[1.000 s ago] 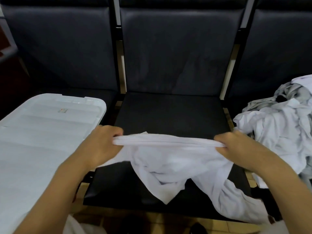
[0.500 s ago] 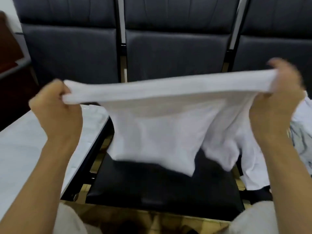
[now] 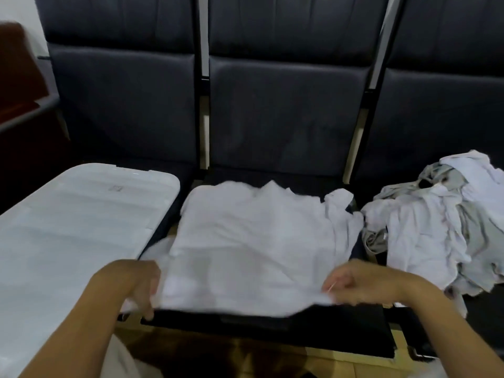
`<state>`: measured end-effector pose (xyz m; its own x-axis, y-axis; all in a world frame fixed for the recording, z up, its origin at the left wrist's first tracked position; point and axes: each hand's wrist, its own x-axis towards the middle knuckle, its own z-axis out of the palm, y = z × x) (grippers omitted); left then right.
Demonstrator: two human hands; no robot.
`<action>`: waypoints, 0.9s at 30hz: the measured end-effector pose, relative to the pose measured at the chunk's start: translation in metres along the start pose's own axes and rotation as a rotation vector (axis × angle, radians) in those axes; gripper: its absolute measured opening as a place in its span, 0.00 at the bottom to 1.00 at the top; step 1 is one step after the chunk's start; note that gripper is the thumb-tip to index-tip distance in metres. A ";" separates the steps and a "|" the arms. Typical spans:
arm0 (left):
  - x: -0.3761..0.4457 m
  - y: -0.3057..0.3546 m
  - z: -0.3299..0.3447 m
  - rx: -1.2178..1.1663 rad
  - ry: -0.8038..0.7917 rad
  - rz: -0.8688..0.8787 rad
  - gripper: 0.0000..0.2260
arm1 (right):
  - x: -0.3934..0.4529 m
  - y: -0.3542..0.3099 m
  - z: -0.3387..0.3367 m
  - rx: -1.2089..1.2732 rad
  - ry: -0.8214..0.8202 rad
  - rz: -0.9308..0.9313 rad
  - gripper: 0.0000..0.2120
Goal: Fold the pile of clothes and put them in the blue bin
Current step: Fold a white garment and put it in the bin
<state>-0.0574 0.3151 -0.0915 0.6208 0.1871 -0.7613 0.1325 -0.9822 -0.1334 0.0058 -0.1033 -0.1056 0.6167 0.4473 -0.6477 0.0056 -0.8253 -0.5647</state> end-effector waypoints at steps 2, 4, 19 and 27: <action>0.011 0.011 -0.004 -0.053 0.016 0.054 0.23 | 0.003 0.011 0.004 0.226 -0.195 0.173 0.15; 0.028 0.024 -0.008 -0.137 0.247 0.137 0.13 | 0.010 0.027 0.000 0.227 -0.094 0.253 0.17; 0.143 0.301 -0.115 -0.370 0.494 0.798 0.16 | 0.116 0.067 -0.045 0.062 0.913 0.373 0.15; 0.191 0.379 -0.149 -0.303 0.455 0.562 0.27 | 0.109 0.103 -0.051 0.565 0.960 0.154 0.23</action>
<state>0.2268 -0.0192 -0.1928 0.9041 -0.2836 -0.3198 -0.1311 -0.8961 0.4242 0.1142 -0.1573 -0.2084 0.9321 -0.2977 -0.2063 -0.3303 -0.4652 -0.8213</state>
